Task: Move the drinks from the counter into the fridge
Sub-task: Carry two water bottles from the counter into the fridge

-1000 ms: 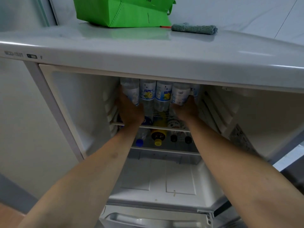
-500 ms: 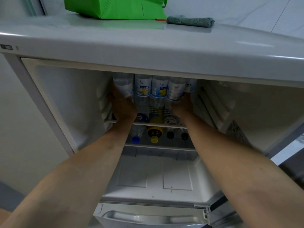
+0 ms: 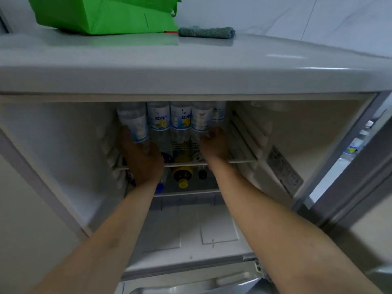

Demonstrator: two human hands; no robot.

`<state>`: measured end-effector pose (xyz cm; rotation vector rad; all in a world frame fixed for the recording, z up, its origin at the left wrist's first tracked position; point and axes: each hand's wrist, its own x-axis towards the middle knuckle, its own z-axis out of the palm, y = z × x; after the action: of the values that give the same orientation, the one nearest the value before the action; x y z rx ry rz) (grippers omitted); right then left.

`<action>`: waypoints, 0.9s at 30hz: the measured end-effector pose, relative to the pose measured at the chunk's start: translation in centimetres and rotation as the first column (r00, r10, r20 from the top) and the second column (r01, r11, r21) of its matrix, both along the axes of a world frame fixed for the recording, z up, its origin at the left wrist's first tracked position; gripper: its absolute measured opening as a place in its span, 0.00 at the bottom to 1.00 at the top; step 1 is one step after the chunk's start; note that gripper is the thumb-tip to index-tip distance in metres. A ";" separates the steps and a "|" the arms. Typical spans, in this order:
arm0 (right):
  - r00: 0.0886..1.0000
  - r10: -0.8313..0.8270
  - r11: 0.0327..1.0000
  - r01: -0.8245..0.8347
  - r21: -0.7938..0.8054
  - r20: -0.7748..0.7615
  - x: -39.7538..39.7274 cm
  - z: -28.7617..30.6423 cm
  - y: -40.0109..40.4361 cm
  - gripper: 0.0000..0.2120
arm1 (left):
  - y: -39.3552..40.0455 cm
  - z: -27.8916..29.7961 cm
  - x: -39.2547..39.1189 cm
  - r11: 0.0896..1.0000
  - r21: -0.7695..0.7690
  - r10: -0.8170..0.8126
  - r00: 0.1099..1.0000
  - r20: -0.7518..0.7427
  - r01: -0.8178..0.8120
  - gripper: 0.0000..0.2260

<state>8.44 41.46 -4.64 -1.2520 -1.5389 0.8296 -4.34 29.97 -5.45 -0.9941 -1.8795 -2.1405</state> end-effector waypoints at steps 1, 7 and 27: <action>0.999 -0.017 1.000 0.018 0.024 -0.038 0.0 0.1 -0.8 0.08 | -0.2 -0.2 0.6 0.999 0.021 -0.030 0.999 0.026 0.030 0.28; 0.981 0.035 0.999 -0.027 0.041 -0.193 2.8 -2.4 -6.6 0.04 | -2.5 -4.1 5.6 0.976 0.085 -0.209 0.971 0.119 0.200 0.24; 0.811 -0.573 0.708 0.417 -0.570 -0.118 33.6 -19.9 -36.3 0.02 | -17.9 -19.8 26.0 0.463 -0.543 -0.674 0.676 0.297 0.700 0.12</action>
<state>41.99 5.13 -24.49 -1.7500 -0.6723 1.0359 21.69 12.06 -25.23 -2.2144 -2.6075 -1.7877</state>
